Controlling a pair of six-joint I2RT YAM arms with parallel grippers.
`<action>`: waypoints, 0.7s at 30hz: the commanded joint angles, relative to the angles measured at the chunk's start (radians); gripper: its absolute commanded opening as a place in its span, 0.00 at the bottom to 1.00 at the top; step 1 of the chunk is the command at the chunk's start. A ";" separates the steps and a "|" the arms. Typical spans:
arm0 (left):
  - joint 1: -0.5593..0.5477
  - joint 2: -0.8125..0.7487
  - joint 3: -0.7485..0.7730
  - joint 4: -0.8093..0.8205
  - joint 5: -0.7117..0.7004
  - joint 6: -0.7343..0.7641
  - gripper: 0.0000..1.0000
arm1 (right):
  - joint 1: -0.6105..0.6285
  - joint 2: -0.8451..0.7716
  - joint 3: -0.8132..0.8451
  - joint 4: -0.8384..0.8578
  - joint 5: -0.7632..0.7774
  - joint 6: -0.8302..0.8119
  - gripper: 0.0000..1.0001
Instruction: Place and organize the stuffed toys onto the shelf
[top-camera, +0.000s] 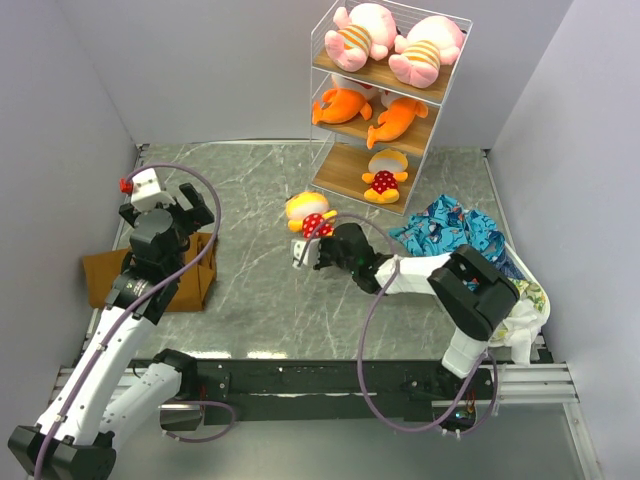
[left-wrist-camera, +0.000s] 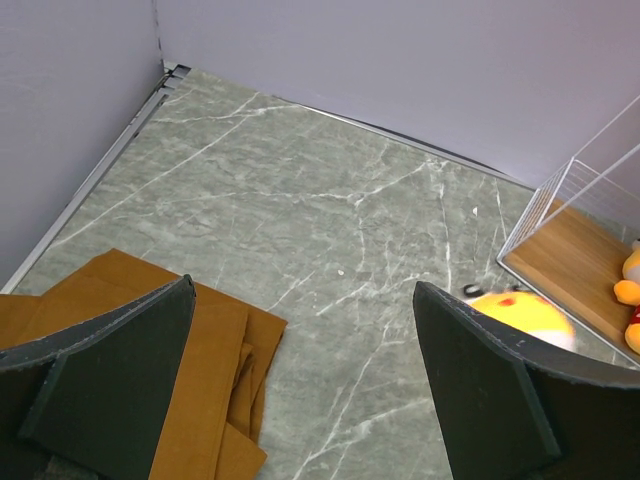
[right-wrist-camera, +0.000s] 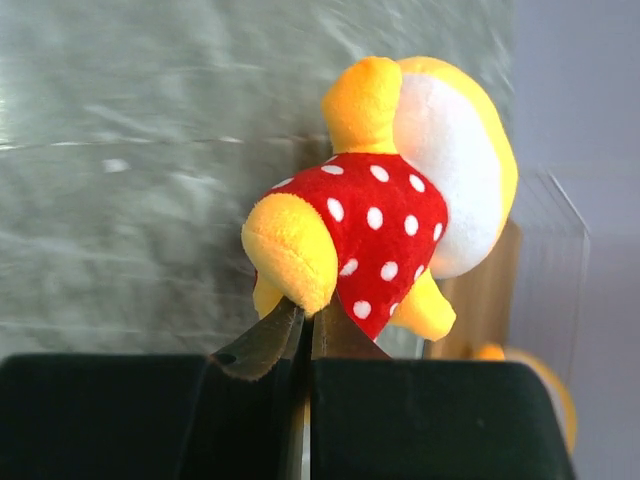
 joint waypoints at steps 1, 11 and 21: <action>0.003 -0.016 -0.004 0.034 -0.024 -0.017 0.96 | 0.003 -0.093 0.085 -0.007 0.241 0.222 0.00; 0.003 -0.032 -0.008 0.031 -0.040 -0.025 0.96 | -0.054 -0.023 0.269 -0.133 0.400 0.262 0.00; 0.003 -0.041 -0.011 0.031 -0.046 -0.031 0.96 | -0.115 0.220 0.493 -0.119 0.449 0.265 0.00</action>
